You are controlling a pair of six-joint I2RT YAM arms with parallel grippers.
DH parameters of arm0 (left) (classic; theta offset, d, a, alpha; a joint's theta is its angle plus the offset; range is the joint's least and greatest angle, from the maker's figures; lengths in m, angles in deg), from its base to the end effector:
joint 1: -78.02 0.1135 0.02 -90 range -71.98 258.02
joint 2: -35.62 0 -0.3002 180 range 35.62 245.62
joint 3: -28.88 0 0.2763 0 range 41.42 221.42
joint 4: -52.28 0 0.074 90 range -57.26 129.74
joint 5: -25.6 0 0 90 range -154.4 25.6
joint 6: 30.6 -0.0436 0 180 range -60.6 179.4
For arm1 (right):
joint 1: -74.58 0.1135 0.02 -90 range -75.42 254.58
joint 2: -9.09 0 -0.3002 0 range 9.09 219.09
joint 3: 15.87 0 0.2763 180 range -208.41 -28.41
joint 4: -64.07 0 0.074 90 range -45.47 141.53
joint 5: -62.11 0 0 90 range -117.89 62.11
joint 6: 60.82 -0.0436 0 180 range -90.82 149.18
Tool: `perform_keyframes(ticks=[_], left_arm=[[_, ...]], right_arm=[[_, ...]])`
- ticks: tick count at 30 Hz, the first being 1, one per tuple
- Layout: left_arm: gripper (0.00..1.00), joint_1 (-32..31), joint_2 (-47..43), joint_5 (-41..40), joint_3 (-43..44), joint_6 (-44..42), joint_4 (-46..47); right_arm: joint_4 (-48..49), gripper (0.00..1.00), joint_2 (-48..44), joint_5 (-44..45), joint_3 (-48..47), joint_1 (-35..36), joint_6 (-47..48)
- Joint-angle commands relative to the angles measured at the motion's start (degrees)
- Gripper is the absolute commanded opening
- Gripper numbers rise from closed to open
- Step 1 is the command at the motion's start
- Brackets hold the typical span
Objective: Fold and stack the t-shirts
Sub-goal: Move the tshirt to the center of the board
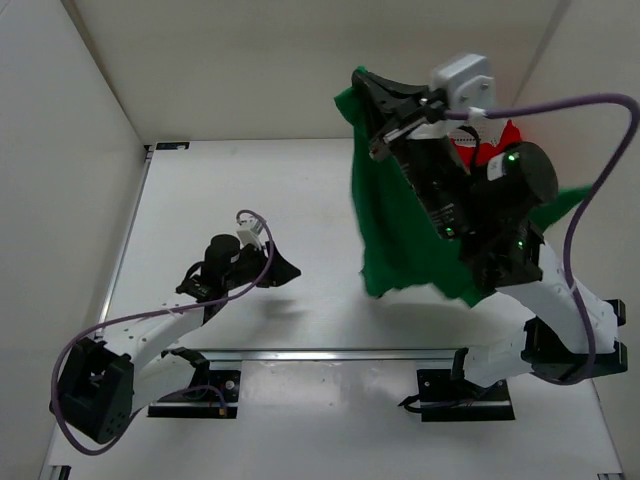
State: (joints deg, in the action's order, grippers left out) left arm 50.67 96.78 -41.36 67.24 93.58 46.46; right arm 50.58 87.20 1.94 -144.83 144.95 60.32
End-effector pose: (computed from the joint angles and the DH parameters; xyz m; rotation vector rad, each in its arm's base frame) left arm 0.1965 -0.1209 0.2147 0.1341 2.2031 -1.0490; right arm 0.0948 0.2013 0.6894 -0.3909 0.9459 0.3854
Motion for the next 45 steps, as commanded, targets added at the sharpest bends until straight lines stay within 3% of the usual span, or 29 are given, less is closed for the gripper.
perform_keyframes(ticks=[1, 6, 8, 10, 14, 19, 22, 25, 28, 31, 32, 33, 34, 35, 36, 38, 41, 43, 44, 45], left_arm=[[0.56, 3.5, -4.4, 1.4, -0.5, 0.0, -3.9], [0.57, 13.3, -10.4, 0.4, -0.7, -1.8, -12.2], [0.57, 18.7, -13.1, 0.8, -0.9, -1.9, -14.8], [0.58, 23.2, -16.9, 0.7, -1.5, -1.7, -16.5], [0.58, 20.1, -18.1, -5.4, -2.3, -2.4, -18.0], [0.60, 20.6, -16.6, -7.2, -1.4, -1.6, -17.3], [0.60, 20.4, -15.7, -8.1, -0.6, -1.2, -15.9], [0.61, 16.9, -12.7, -10.2, 0.1, -1.1, -15.1], [0.61, 11.1, -10.1, -14.1, 0.8, -0.2, -13.1], [0.64, 4.1, -6.2, -21.6, 4.5, -2.0, -13.1], [0.65, 3.2, -3.6, -22.5, 6.0, -2.3, -13.4], [0.67, 3.9, -0.5, -22.1, 7.7, -3.0, -12.7], [0.67, 4.6, 2.5, -21.5, 8.3, -3.1, -12.7], [0.68, 5.5, 4.0, -22.2, 9.8, -3.4, -12.5], [0.68, 5.6, 6.6, -22.4, 10.8, -3.7, -12.2], [0.69, 6.9, 12.1, -23.0, 12.7, -4.6, -10.7], [0.67, 8.0, 18.7, -20.2, 16.9, -4.6, -9.2], [0.66, 7.4, 25.3, -18.5, 19.4, -4.6, -9.1], [0.65, 6.7, 27.8, -16.4, 21.2, -4.7, -9.0], [0.65, 6.6, 29.1, -15.5, 21.8, -5.0, -8.8]], right_arm=[[-3.9, 0.00, 1.3, 1.4, -5.6, -6.7, -3.9], [-14.6, 0.00, 4.5, -13.1, -4.2, -20.2, -20.1], [-14.1, 0.00, 2.6, -20.1, 2.2, -27.2, -26.6], [-9.4, 0.00, -0.1, -29.4, 17.7, -39.4, -37.1], [0.4, 0.00, -2.3, -48.5, 35.6, -54.9, -50.8], [-4.7, 0.00, -1.5, -42.8, 39.6, -55.2, -47.9], [-3.1, 0.00, -3.2, -44.1, 44.3, -56.7, -48.9], [-4.8, 0.00, -1.3, -45.9, 43.0, -58.0, -48.8], [-10.3, 0.00, 5.4, -43.7, 34.9, -54.6, -45.0], [-20.6, 0.00, 18.2, -45.1, 18.2, -51.0, -42.7], [-27.2, 0.00, 24.2, -46.0, 8.0, -49.9, -42.5], [-34.0, 0.05, 28.7, -45.0, -1.7, -48.6, -41.7], [-36.5, 0.10, 30.6, -44.8, -5.7, -48.0, -40.7], [-39.9, 0.25, 31.7, -42.7, -10.1, -47.0, -39.5], [-40.4, 0.30, 31.3, -42.3, -10.5, -46.2, -38.8], [-36.4, 0.41, 24.9, -40.2, -3.3, -45.2, -38.4], [-24.5, 0.50, 11.9, -41.5, 17.9, -45.1, -41.3], [-18.6, 0.46, 5.4, -43.4, 30.2, -45.1, -44.7], [-13.2, 0.42, 2.0, -45.4, 42.1, -45.6, -48.4], [-11.3, 0.41, 0.8, -46.9, 45.5, -45.7, -49.5]])
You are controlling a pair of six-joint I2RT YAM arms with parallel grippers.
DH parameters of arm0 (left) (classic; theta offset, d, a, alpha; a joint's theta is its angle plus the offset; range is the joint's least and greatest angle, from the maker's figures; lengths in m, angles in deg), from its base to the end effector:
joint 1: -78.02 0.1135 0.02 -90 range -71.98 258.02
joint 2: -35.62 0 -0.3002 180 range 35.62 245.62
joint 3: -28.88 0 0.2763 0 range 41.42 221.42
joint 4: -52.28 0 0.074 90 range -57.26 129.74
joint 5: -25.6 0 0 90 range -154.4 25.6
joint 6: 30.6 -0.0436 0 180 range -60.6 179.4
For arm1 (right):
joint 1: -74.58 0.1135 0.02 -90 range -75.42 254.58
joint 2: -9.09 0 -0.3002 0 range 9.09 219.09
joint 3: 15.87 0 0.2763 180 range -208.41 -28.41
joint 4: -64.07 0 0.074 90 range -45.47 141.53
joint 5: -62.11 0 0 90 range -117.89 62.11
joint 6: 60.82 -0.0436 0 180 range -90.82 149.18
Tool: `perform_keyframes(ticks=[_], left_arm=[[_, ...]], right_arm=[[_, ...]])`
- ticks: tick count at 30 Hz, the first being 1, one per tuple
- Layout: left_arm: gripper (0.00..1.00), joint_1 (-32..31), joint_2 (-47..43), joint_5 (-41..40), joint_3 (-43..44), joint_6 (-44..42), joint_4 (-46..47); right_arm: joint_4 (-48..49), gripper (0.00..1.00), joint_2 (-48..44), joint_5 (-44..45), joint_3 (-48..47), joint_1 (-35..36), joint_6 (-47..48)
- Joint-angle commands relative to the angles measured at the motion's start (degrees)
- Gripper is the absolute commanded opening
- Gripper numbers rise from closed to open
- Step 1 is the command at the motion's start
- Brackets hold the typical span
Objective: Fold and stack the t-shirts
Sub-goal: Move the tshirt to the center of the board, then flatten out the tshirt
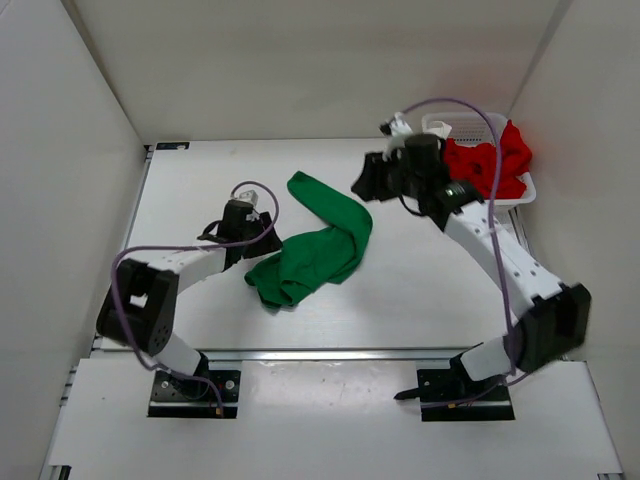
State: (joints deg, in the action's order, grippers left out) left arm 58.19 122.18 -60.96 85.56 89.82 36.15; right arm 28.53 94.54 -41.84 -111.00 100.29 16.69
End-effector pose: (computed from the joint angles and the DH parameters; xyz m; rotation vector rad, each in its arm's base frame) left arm 0.3031 -0.1121 0.1910 -0.1947 2.4198 -0.4823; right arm 0.3317 0.1714 0.4085 -0.3952 2.0345 0.6626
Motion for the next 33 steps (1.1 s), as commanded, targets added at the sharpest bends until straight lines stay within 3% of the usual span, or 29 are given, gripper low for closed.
perform_keyframes(ticks=[1, 7, 11, 13, 17, 25, 29, 31, 33], left_arm=[[0.65, -1.5, 5.2, 4.4, 4.2, -0.9, 2.5], [0.57, -1.9, 10.7, 7.6, 4.8, 1.5, 7.7], [0.32, -2.0, 13.2, 9.0, 4.9, 3.8, 11.5], [0.15, -2.0, 12.9, 9.0, 4.5, 5.1, 12.1], [0.01, -2.5, 8.6, 5.8, 4.4, 4.5, 11.0], [0.00, -2.0, 0.1, 5.2, 0.5, 4.4, 10.7], [0.00, -1.8, -1.1, 6.3, 0.1, 4.7, 10.1], [0.00, -2.0, -3.7, 6.5, -1.2, 5.2, 9.2], [0.00, -1.3, -6.4, 7.0, -2.2, 5.1, 8.3]], right_arm=[[14.0, 0.40, -8.7, -3.6, 19.1, -0.3, -7.9], [24.8, 0.40, -10.0, -5.4, 39.6, 2.5, -13.3], [30.6, 0.42, -7.5, -6.5, 44.4, 6.3, -15.8], [31.9, 0.44, -5.0, -4.0, 44.8, 7.2, -16.2], [35.4, 0.48, -1.2, -2.7, 45.3, 6.4, -17.9], [40.4, 0.45, 6.4, 1.4, 44.5, 2.8, -19.6], [39.4, 0.22, 9.7, 1.6, 39.8, 1.6, -18.6], [37.3, 0.00, 11.6, 1.6, 35.8, 0.9, -17.2], [35.7, 0.00, 10.4, 1.9, 34.3, 0.1, -16.4]])
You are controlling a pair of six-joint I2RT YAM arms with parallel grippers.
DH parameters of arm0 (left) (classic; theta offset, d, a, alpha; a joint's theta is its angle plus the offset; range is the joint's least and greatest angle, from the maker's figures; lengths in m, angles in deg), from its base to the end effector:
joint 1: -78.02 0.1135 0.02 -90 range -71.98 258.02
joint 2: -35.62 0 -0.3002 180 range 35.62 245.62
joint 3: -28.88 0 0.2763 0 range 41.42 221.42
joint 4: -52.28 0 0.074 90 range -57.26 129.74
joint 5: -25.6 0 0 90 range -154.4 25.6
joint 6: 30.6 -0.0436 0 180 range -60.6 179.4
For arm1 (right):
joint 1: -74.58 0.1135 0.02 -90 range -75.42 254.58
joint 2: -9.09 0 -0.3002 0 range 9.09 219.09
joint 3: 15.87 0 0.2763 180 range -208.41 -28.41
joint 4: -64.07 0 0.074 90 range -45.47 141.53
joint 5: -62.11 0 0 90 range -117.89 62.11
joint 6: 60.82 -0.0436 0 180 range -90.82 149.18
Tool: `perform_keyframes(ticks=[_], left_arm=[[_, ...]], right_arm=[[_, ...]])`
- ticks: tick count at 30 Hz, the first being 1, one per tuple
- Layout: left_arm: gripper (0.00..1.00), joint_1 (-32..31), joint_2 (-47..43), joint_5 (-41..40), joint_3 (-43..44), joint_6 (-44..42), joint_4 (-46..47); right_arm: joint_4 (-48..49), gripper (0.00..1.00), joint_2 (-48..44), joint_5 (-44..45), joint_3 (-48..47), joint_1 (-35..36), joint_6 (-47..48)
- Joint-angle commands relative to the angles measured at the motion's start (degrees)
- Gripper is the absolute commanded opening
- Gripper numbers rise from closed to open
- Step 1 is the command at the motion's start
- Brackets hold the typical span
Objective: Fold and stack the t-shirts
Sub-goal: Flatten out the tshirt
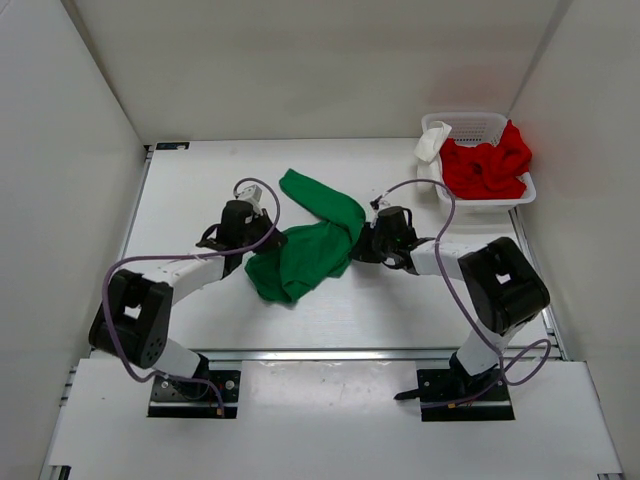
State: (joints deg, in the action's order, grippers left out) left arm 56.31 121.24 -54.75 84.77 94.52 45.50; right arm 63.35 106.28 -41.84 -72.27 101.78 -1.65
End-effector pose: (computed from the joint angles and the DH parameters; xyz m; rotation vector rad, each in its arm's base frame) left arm 0.3048 -0.1292 0.2062 -0.1710 2.2911 -0.7209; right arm 0.3099 0.1711 0.1537 -0.0561 2.4021 0.7808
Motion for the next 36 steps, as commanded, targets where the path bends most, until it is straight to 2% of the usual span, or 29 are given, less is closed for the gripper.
perform_keyframes(ticks=[1, 5, 8, 11, 15, 16, 17, 18, 20, 24, 26, 27, 29, 30, 34, 36], left_arm=[[0.00, 0.6, -7.3, 1.2, -2.6, 0.5, -1.0], [0.00, 2.4, -14.4, 2.3, -6.4, 1.8, -2.9], [0.02, 2.7, -22.1, 3.2, -12.1, 4.7, -4.8], [0.07, 1.7, -31.5, 3.3, -20.0, 10.0, -4.8], [0.27, -1.5, -46.2, 1.5, -31.1, 18.7, -5.0], [0.32, -1.7, -50.3, 1.4, -32.4, 19.5, -5.4], [0.38, -2.0, -53.3, 1.4, -33.7, 20.8, -5.8], [0.39, -1.6, -54.8, 1.3, -34.1, 21.0, -7.8], [0.44, 0.1, -57.3, 0.8, -33.2, 19.1, -11.1], [0.48, 7.9, -51.5, 2.9, -29.1, 12.7, -11.7], [0.49, 9.1, -42.7, 2.8, -25.4, 11.4, -9.1], [0.49, 8.5, -39.9, 2.0, -23.9, 11.4, -7.1], [0.48, 6.8, -30.6, 0.6, -21.2, 11.6, -2.4], [0.50, 4.9, -28.6, -0.8, -19.8, 12.1, -0.9], [0.53, 3.3, -14.5, -3.1, -14.5, 14.4, 6.5], [0.54, 3.7, -6.0, -2.6, -11.0, 15.8, 8.6]], right_arm=[[0.8, 0.00, -2.7, 1.5, -4.7, -1.5, 2.2], [-4.3, 0.00, -8.7, 2.8, -8.6, -2.3, 5.2], [-10.0, 0.00, -8.6, 1.7, -16.1, -4.6, 8.2], [-21.5, 0.00, -0.9, -1.1, -33.1, -8.0, 11.2], [-33.7, 0.01, 10.6, -0.3, -55.3, -10.1, 14.0], [-35.1, 0.06, 12.0, -0.5, -60.1, -9.8, 14.5], [-36.7, 0.18, 13.6, -0.3, -61.4, -10.2, 14.7], [-37.7, 0.26, 13.8, -1.0, -62.8, -10.1, 14.7], [-37.3, 0.37, 11.8, -1.8, -61.0, -9.6, 14.7], [-30.2, 0.42, 2.6, 1.5, -42.7, -3.9, 14.8], [-25.4, 0.33, -4.3, 1.6, -32.4, -1.8, 14.0], [-22.1, 0.24, -7.2, 1.3, -25.2, -0.5, 12.7], [-17.9, 0.14, -10.6, 1.0, -13.5, 1.5, 10.5], [-16.0, 0.08, -12.2, 0.3, -11.2, 2.1, 10.0], [-12.2, 0.08, -15.1, 1.3, -0.2, 5.4, 7.6], [-9.1, 0.15, -17.6, 0.0, 4.4, 6.0, 5.8]])
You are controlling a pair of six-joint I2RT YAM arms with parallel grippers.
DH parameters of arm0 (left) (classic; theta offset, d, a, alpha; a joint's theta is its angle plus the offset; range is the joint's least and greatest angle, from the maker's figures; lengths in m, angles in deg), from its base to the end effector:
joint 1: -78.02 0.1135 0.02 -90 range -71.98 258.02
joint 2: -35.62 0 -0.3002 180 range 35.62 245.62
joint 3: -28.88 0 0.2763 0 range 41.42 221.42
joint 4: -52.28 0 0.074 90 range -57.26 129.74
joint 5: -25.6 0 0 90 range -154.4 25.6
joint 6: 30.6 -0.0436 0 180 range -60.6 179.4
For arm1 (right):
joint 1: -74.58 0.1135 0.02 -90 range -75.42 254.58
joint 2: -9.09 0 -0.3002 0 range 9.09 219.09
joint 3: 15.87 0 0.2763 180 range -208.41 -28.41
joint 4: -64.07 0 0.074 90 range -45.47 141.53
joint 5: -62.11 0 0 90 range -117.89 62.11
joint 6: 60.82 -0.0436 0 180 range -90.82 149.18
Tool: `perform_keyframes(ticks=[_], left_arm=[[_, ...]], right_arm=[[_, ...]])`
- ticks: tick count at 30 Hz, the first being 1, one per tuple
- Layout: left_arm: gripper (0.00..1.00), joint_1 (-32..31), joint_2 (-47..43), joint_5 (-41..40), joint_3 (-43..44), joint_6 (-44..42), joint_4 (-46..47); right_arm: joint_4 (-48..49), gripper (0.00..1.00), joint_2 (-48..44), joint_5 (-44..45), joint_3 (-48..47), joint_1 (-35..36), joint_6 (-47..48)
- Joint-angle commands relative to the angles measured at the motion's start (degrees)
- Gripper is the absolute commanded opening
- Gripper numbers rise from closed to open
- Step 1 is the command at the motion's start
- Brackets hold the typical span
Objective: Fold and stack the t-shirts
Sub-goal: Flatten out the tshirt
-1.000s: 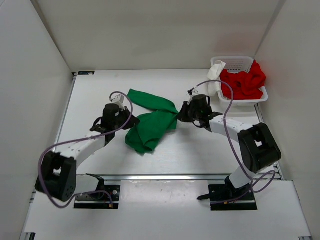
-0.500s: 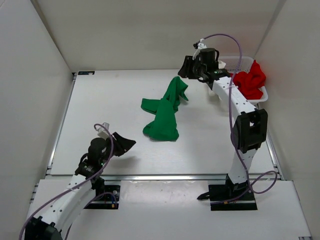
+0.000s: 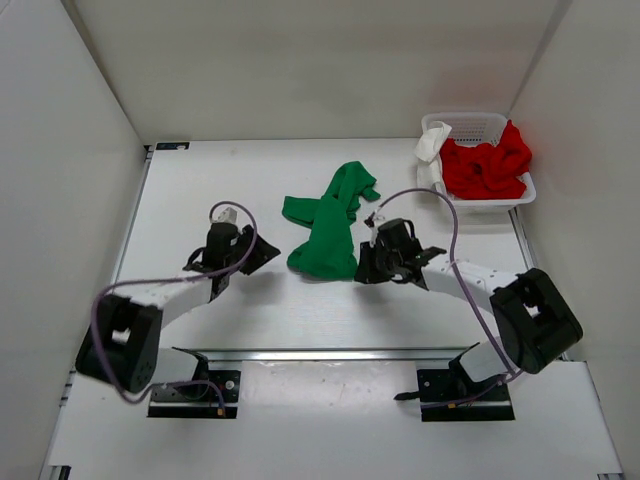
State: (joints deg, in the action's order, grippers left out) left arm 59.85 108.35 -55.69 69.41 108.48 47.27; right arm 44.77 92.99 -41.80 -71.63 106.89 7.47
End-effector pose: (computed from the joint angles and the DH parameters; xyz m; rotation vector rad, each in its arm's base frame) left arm 0.2430 -0.0867 0.1821 -0.5370 2.2735 -0.7896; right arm 0.2568 0.1748 0.1960 -0.3482 2.4714 0.7119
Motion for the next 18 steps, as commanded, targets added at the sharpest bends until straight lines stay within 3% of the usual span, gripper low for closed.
perform_keyframes(ticks=[1, 4, 9, 15, 18], left_arm=[[0.55, 0.2, 9.0, -1.5, 6.7, 2.9, 7.8], [0.57, -0.4, 17.4, -1.8, 11.2, 5.9, 10.5], [0.64, -1.0, 30.4, -3.9, 19.8, 8.0, 11.4], [0.64, -0.5, 39.6, -3.3, 26.5, 9.5, 11.6], [0.50, -1.0, 43.1, -3.1, 31.2, 9.0, 10.7]], right_arm=[[11.4, 0.17, -5.4, -0.3, 6.3, 1.4, -3.9], [14.9, 0.35, -8.4, 1.1, 11.3, 1.9, -6.1], [20.0, 0.53, -6.0, 0.4, 13.7, -2.3, -8.3], [23.4, 0.55, 2.2, -2.3, 7.8, -3.7, -8.4], [24.4, 0.49, 7.1, -5.2, 4.8, -4.7, -9.5]])
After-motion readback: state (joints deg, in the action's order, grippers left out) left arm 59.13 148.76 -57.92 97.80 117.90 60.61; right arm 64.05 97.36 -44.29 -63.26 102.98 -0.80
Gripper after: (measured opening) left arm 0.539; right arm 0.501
